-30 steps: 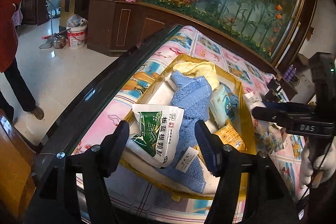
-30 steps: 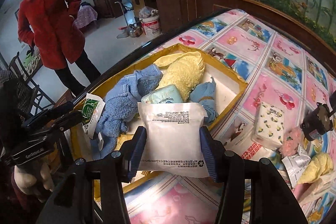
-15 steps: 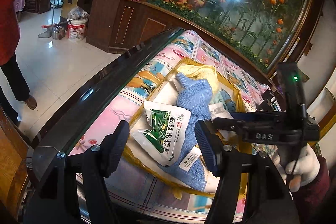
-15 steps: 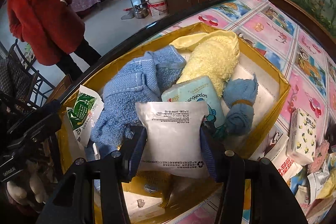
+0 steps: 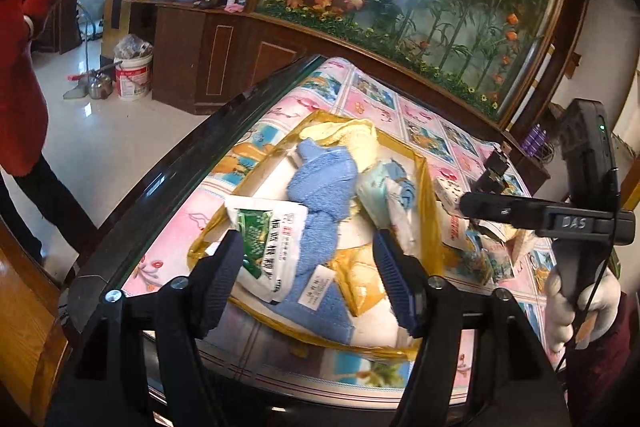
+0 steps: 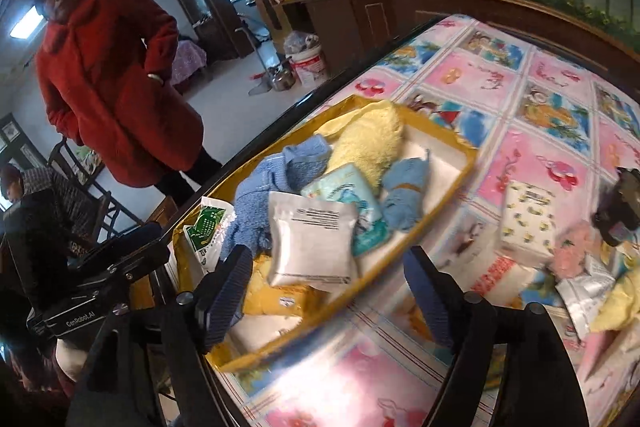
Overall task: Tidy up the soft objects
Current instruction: 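Carry the green-and-white packet and white packet into the tray and open both tools, then grasp the red-print tissue pack with the right tool while the left tool grasps the stick bag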
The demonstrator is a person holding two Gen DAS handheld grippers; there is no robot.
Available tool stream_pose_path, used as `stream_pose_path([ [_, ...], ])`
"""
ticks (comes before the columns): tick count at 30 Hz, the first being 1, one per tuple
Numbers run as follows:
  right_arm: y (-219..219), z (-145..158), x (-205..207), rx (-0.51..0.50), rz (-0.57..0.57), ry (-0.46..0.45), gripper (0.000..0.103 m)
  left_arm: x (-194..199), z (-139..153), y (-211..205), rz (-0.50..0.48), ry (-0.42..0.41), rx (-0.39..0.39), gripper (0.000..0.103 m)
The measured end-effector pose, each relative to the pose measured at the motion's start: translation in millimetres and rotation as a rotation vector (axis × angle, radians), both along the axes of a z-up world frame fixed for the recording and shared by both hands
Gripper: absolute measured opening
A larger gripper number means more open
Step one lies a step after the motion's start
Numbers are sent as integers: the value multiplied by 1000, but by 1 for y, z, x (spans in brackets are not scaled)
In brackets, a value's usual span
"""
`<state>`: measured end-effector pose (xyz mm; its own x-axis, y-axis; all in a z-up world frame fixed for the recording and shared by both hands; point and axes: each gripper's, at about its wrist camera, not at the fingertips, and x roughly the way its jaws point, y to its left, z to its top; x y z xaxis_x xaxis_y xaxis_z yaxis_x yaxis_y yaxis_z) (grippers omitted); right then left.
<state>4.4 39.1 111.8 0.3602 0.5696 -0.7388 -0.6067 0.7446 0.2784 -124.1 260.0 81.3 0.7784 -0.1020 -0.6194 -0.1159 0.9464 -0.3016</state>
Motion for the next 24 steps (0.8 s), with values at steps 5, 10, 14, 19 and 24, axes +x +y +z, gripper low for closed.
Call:
stream_pose_path([
  [5, -79, 9, -6, 31, -145, -44, 81, 7, 7, -30, -60, 10, 19, 73],
  [10, -160, -2, -1, 16, -331, -67, 81, 16, 18, -77, -189, 21, 50, 73],
  [14, -223, -22, 6, 41, -468, -30, 81, 32, 18, -117, -290, 58, 78, 73],
  [19, -269, -45, 3, 61, -559, -5, 82, 55, 2, -165, -378, 135, 64, 73],
  [24, -286, -59, 3, 92, -579, 16, 82, 75, -23, -206, -444, 211, 114, 73],
])
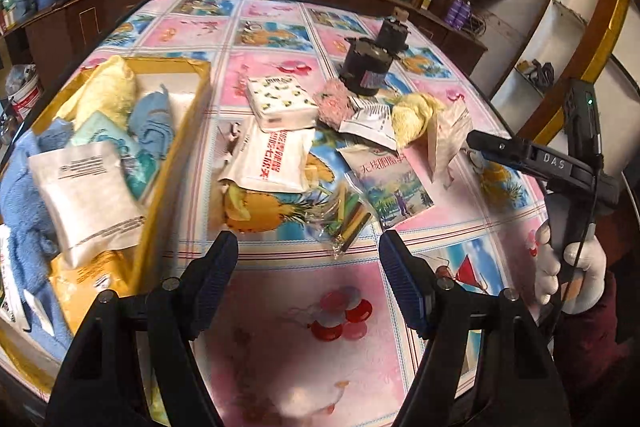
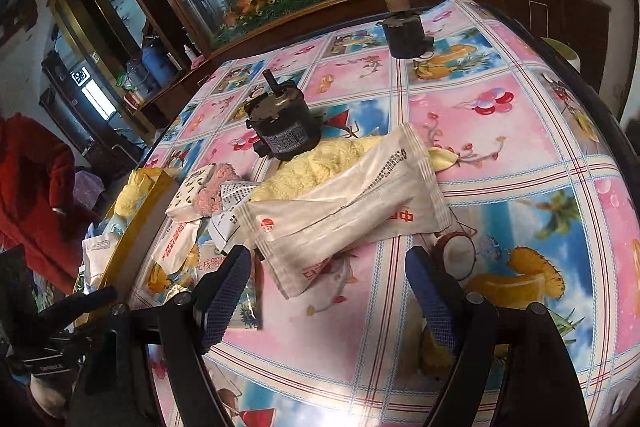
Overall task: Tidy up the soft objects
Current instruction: 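Grasp the red-print tissue pack with the right tool while the left tool grasps the stick bag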
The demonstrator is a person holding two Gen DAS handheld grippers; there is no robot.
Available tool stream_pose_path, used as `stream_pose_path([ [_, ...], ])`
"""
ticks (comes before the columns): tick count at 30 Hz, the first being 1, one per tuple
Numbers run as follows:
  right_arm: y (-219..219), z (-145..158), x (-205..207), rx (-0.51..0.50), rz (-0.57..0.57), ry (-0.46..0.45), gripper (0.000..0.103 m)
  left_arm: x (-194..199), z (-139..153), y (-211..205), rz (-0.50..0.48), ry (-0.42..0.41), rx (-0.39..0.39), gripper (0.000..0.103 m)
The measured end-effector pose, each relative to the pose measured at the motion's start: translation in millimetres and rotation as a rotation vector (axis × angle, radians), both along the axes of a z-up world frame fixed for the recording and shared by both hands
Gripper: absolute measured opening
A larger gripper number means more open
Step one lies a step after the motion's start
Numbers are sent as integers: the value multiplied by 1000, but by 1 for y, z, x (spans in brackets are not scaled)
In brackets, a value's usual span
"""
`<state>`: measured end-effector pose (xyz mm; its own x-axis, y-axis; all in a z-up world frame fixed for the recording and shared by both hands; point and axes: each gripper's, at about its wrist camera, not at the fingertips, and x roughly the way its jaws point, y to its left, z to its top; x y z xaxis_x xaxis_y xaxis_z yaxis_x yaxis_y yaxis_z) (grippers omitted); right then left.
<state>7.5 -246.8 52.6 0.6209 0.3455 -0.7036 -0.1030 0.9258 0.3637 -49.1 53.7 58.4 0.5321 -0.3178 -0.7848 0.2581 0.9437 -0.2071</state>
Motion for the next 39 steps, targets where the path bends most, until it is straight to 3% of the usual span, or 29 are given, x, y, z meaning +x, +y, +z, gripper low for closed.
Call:
stream_pose_path([
  [7, -8, -2, 4, 20, -11, 3, 82, 28, -25, -43, -124, -25, 133, 72],
  [14, -11, -4, 18, 62, -17, 41, 82, 40, -35, -60, -231, -42, 140, 71],
  [15, -8, -5, 21, 68, -12, 48, 82, 38, -34, -60, -240, -43, 122, 58],
  [16, -5, -6, 24, 73, -10, 52, 82, 37, -32, -59, -253, -41, 100, 36],
  [17, -2, -6, 26, 80, -11, 57, 82, 37, -31, -58, -260, -32, 83, 28],
  [20, 6, -11, 37, 100, -19, 86, 82, 35, -28, -52, -248, -28, 52, 23],
  [24, 8, -21, 47, 136, -56, 125, 82, 35, -31, -45, -236, -17, 32, 23],
  [26, 4, -24, 50, 175, -77, 135, 82, 38, -32, -44, -229, -16, 19, 31],
  [28, 0, -27, 52, 204, -92, 134, 80, 38, -32, -45, -210, -28, 33, 63],
  [29, -1, -27, 52, 208, -101, 131, 78, 38, -33, -47, -208, -33, 44, 68],
  [32, -3, -26, 54, 232, -88, 118, 55, 33, -34, -57, -237, -50, 84, 70],
  [33, -2, -25, 55, 239, -76, 110, 47, 32, -33, -60, -245, -50, 78, 53],
  [34, 0, -23, 56, 232, -70, 105, 44, 30, -32, -62, -256, -47, 68, 30],
  [37, 3, -20, 54, 240, -53, 90, 39, 26, -30, -63, -260, -30, 39, 14],
  [39, 2, -16, 49, 247, -50, 73, 36, 23, -26, -58, -249, -29, 4, 11],
])
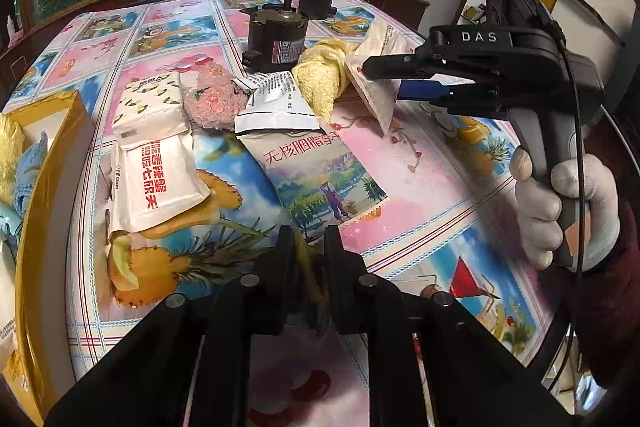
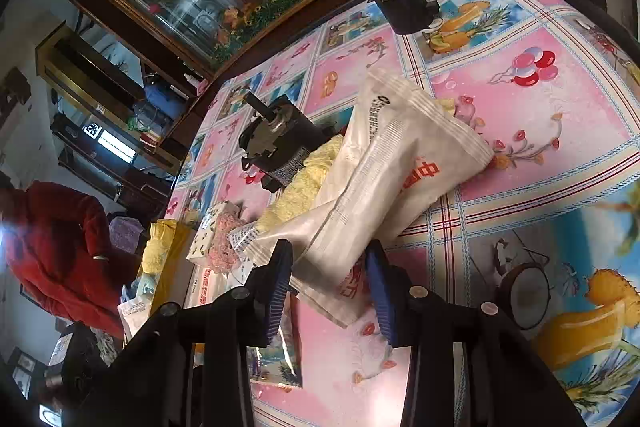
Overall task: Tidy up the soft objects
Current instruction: 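Grasp the red-print tissue pack with the right tool while the left tool grasps the stick bag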
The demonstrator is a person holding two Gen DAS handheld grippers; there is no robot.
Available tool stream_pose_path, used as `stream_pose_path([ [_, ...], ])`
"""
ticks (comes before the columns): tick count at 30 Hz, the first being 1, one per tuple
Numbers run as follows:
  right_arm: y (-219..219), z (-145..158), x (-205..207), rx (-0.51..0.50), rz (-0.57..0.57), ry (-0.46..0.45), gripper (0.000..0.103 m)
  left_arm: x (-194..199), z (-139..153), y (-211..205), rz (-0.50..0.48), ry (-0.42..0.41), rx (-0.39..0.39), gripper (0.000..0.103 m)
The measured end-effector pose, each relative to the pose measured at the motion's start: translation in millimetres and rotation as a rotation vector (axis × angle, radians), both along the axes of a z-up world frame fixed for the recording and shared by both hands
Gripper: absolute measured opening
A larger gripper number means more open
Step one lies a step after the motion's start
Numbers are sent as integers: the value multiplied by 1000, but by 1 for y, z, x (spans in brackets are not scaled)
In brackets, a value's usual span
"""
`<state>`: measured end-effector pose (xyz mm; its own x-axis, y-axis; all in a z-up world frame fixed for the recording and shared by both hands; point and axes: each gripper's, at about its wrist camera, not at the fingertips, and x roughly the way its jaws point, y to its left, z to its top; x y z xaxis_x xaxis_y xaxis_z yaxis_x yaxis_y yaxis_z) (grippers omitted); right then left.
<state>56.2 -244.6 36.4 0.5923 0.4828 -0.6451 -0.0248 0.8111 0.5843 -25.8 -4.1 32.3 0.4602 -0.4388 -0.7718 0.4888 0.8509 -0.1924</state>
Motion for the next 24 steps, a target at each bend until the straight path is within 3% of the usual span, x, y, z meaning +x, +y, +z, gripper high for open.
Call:
stream_pose_path([
  [13, 1, 46, -50, -13, 38, -110, 35, -33, 51, 61, 86, -52, -217, 11],
  [21, 48, 61, -67, -40, 150, -147, 35, -58, 76, 135, 248, -125, -259, 11],
  [24, 62, 63, -68, -48, 176, -155, 35, -57, 74, 152, 299, -100, -273, 11],
])
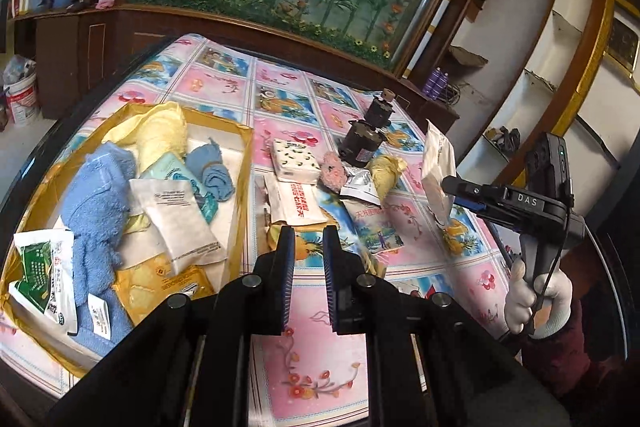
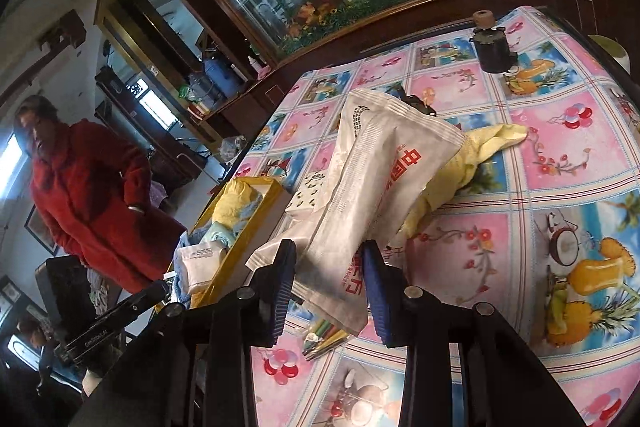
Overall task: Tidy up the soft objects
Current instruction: 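Grasp the red-print tissue pack with the right tool while the left tool grasps the stick bag, then carry the tissue pack and stick bag into the tray and open both tools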
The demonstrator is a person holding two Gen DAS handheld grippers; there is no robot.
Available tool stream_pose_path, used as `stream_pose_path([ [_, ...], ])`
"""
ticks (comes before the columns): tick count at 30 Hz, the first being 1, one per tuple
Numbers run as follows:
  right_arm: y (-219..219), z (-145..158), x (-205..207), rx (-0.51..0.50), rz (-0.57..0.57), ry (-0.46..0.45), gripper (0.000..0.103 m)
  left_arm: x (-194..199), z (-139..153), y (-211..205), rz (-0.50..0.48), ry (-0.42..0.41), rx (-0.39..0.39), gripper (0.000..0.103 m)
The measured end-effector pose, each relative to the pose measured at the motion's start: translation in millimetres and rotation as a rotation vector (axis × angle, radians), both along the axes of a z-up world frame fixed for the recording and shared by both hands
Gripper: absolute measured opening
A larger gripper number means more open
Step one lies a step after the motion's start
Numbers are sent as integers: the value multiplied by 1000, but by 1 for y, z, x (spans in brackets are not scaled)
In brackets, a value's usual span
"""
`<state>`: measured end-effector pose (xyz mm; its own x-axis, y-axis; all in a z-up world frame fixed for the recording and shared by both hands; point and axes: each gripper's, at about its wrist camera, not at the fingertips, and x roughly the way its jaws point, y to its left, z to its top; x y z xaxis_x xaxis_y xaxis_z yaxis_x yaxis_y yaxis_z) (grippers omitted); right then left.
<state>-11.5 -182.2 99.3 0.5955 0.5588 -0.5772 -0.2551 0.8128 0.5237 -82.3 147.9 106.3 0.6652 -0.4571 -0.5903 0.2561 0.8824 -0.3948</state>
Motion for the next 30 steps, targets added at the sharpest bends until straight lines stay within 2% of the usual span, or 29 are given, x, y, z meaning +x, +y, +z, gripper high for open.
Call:
stream_pose_path([
  [2, 5, -3, 1, 7, 4, 9, 35, 4, -7, -7, -20, 24, -17, 15],
  [4, 5, -6, 0, 5, 0, 18, 35, 9, -17, -29, -81, 55, 3, 36],
  [6, 1, -9, -3, 0, -8, 22, 35, 10, -27, -57, -140, 62, 59, 51],
  [7, -1, -10, -5, -1, -12, 24, 35, 13, -33, -74, -180, 70, 93, 53],
  [11, -20, -12, -12, 0, -40, 30, 35, 29, -60, -129, -278, 94, 237, 53],
  [15, -34, -15, -14, -4, -60, 40, 36, 39, -80, -160, -331, 117, 343, 51],
  [17, -39, -17, -13, -2, -61, 45, 36, 36, -81, -168, -340, 109, 385, 26],
  [18, -39, -18, -13, -1, -60, 46, 36, 36, -80, -168, -340, 114, 382, 18],
  [21, -38, -20, -12, 6, -54, 48, 36, 37, -79, -162, -314, 127, 357, 13],
  [24, -35, -21, -14, 7, -44, 47, 36, 36, -71, -146, -277, 124, 289, 12],
  [30, -21, -14, -19, -10, -8, 30, 36, 13, -28, -89, -183, 50, 122, 12],
])
